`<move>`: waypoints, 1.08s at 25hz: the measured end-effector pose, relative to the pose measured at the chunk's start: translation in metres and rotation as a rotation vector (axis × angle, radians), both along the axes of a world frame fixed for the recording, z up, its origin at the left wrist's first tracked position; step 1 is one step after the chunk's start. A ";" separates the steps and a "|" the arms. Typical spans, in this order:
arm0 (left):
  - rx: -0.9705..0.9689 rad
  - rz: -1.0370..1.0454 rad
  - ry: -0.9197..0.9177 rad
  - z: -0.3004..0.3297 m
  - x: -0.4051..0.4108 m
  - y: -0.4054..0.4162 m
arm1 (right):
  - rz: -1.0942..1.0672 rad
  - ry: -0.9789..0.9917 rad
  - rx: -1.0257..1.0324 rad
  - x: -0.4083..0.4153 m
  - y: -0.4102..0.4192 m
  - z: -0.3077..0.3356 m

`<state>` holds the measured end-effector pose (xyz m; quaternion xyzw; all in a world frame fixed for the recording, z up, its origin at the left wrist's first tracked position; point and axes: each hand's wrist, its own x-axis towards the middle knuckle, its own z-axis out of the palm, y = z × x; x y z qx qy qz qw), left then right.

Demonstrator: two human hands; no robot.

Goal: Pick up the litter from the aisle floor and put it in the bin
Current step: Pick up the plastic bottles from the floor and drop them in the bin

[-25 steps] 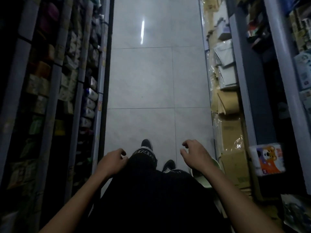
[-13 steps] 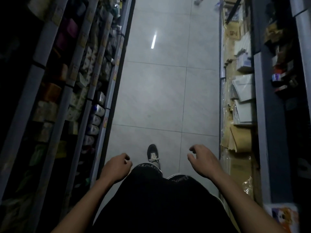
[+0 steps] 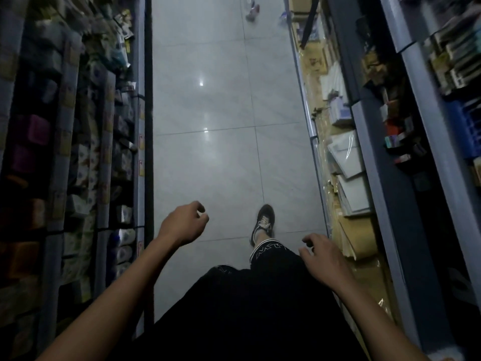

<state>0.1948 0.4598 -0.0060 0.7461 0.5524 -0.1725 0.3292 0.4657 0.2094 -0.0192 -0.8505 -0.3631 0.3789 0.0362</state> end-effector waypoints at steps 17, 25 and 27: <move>-0.169 0.533 0.023 -0.016 0.113 0.245 | 0.294 0.004 0.147 0.225 0.468 0.013; -0.123 0.408 -0.031 -0.010 0.209 0.508 | 0.156 -0.039 0.053 0.297 0.609 0.027; -0.103 0.340 -0.041 -0.003 0.241 0.569 | 0.085 -0.040 0.036 0.317 0.630 0.032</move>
